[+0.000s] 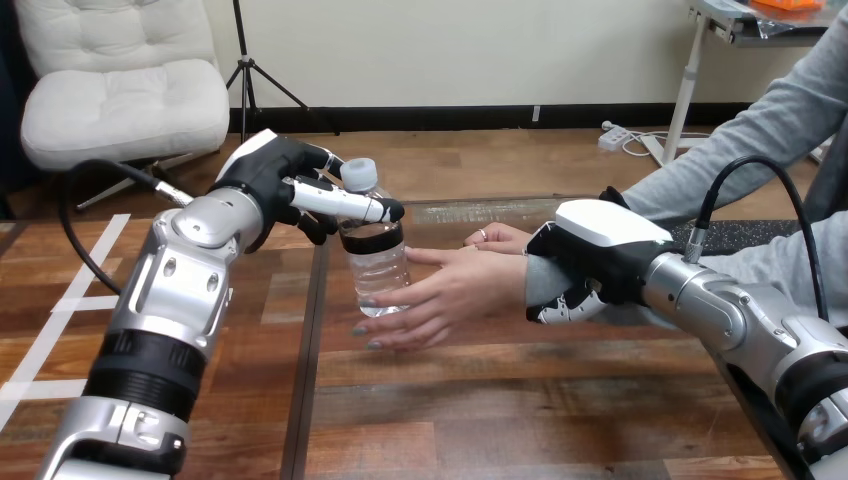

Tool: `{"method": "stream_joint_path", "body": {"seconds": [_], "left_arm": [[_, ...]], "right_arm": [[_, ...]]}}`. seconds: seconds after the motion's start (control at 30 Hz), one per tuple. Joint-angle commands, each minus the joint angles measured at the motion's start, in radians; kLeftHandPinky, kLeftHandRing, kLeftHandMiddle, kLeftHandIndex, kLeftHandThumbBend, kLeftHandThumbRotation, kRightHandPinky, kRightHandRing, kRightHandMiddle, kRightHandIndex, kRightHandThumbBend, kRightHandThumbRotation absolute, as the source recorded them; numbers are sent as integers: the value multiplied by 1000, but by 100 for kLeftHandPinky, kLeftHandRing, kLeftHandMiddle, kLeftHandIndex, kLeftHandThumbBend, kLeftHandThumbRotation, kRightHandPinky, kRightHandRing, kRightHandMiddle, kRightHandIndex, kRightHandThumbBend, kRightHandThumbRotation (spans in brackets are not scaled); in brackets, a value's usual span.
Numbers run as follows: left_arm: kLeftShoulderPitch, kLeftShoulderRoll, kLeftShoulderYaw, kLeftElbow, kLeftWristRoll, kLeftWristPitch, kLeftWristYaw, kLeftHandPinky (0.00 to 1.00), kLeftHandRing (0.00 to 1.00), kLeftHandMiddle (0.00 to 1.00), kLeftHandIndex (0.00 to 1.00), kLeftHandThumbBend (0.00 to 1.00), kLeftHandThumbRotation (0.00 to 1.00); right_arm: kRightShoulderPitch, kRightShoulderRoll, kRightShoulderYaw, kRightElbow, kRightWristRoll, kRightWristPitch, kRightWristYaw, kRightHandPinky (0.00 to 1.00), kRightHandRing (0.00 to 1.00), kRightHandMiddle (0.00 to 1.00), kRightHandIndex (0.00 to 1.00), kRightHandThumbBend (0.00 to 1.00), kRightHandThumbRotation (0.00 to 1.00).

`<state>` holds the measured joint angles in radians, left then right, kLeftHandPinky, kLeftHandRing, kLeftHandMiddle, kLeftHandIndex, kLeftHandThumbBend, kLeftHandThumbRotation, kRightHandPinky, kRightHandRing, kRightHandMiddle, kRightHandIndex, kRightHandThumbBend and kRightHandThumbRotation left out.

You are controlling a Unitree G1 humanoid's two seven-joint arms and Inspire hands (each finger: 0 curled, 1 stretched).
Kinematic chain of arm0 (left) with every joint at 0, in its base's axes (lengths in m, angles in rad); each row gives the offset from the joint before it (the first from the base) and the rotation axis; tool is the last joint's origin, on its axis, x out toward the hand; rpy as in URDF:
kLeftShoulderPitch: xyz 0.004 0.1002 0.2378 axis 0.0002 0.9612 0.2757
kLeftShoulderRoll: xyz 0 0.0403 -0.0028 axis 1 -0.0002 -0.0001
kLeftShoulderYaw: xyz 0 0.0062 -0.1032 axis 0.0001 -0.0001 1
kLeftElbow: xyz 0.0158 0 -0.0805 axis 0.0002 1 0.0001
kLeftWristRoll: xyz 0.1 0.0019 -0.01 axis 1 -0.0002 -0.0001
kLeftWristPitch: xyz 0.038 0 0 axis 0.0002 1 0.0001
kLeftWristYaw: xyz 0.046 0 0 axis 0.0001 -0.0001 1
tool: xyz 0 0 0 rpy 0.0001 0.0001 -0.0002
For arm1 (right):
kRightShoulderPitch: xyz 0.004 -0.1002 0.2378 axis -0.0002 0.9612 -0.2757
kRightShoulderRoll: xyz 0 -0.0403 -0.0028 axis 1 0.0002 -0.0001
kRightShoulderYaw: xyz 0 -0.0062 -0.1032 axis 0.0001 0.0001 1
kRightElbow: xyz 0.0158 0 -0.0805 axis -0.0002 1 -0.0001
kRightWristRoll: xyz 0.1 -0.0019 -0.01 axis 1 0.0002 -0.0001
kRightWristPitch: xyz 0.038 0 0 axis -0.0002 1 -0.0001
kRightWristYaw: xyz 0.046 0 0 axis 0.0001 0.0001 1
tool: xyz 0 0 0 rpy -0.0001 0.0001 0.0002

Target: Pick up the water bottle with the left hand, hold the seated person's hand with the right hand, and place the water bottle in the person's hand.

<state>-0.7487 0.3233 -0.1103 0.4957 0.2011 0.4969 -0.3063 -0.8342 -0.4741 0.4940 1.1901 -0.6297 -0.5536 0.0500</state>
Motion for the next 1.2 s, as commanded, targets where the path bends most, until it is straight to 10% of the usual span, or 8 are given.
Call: {"method": "stream_joint_path", "body": {"seconds": [0.0, 1.17], "left_arm": [[-114, -8, 0, -74, -7, -19, -3, 31, 34, 39, 38, 56, 0], [-117, -32, -5, -69, -13, -22, -33, 30, 33, 39, 38, 55, 0]], "right_arm": [[-142, 24, -39, -32, 27, -7, -8, 36, 41, 48, 52, 44, 5], [-193, 55, -32, 21, 12, 55, -21, 40, 44, 50, 54, 42, 10]]}}
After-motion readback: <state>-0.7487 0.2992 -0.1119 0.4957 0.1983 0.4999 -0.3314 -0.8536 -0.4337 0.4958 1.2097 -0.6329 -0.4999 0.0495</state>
